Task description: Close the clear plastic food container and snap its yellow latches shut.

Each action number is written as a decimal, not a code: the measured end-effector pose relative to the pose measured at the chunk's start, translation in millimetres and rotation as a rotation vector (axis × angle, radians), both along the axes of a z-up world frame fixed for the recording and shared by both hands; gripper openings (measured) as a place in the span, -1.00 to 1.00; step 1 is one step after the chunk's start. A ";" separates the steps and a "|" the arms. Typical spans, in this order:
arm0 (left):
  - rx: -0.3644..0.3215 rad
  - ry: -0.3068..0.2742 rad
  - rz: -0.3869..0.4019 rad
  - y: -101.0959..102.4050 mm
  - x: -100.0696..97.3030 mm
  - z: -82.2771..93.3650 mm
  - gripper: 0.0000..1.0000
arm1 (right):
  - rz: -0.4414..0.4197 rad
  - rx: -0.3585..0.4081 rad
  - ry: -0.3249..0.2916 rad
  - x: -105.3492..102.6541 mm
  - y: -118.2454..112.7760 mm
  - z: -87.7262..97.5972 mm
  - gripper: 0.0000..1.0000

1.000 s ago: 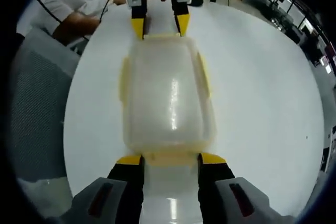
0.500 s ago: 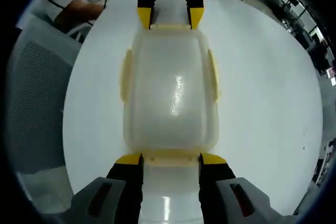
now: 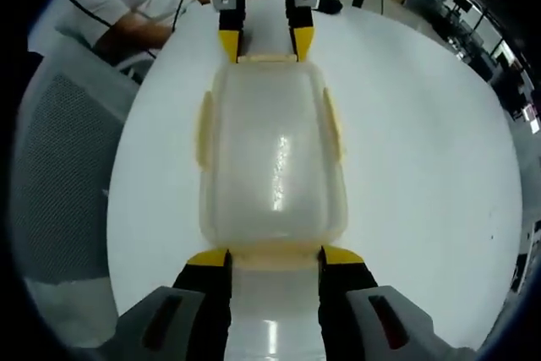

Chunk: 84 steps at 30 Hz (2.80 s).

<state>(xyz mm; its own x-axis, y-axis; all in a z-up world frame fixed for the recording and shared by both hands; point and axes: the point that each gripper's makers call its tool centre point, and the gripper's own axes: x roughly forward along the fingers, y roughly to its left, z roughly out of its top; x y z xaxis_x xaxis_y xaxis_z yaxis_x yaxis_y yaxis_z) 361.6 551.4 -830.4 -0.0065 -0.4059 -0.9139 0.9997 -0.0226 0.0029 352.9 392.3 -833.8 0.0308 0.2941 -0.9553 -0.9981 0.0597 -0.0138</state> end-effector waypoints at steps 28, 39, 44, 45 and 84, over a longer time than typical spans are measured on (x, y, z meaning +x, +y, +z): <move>-0.029 -0.038 0.009 -12.9 2.9 75.3 -0.24 | 0.013 0.056 -0.034 5.7 -12.6 73.6 -0.22; -0.023 -0.038 -0.010 -37.3 0.5 83.3 -0.24 | -0.012 0.061 -0.027 -0.4 -35.1 84.9 -0.22; -0.035 -0.041 -0.004 -50.1 1.7 84.6 -0.24 | -0.014 0.064 -0.032 1.2 -50.8 87.0 -0.22; -0.038 -0.039 -0.003 -52.5 1.1 84.8 -0.24 | -0.012 0.064 -0.031 1.0 -54.1 87.7 -0.22; -0.013 0.003 0.032 -157.8 -4.5 74.7 -0.24 | 0.009 0.058 -0.005 -1.2 -158.1 73.2 -0.22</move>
